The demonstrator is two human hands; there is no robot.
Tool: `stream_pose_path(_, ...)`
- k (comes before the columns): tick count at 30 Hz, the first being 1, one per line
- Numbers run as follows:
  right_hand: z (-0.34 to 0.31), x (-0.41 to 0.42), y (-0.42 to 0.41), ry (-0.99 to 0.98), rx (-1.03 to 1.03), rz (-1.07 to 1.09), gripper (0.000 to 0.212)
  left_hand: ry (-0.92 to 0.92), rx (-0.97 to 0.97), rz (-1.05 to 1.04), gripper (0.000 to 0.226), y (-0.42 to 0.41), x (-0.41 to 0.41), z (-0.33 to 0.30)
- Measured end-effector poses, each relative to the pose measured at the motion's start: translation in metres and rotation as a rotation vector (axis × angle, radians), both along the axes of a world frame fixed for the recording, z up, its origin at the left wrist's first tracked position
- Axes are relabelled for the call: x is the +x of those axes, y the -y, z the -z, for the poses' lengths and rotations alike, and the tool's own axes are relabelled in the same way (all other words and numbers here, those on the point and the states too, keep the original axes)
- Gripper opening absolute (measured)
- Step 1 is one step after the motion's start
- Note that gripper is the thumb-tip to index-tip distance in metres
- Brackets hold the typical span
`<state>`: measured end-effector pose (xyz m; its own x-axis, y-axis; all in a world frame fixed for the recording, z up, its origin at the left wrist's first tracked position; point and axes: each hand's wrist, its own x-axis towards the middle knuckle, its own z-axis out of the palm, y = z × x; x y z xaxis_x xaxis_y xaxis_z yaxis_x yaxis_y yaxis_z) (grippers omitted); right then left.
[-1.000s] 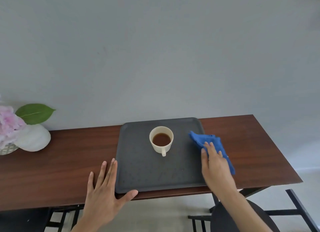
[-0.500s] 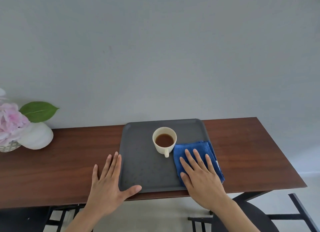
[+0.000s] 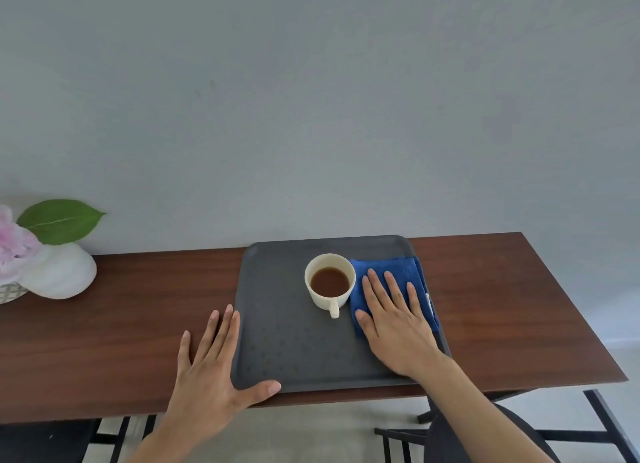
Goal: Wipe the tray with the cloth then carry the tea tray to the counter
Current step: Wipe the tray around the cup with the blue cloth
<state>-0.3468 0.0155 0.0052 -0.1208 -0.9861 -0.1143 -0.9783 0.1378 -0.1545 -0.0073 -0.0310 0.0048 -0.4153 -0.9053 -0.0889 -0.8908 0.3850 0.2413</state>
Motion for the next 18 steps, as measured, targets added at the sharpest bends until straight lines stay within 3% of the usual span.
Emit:
stream_pose_path(9,-0.006,-0.025,0.067,0.042,0.065,-0.015,0.067,0.033,-0.011,0.005,0.138,0.0,-0.002,-0.004)
stream_pose_path(18,-0.006,-0.02,0.052,0.05,0.048,-0.022,0.066,0.114,-0.046,0.006,0.14,-0.001,-0.004,-0.007)
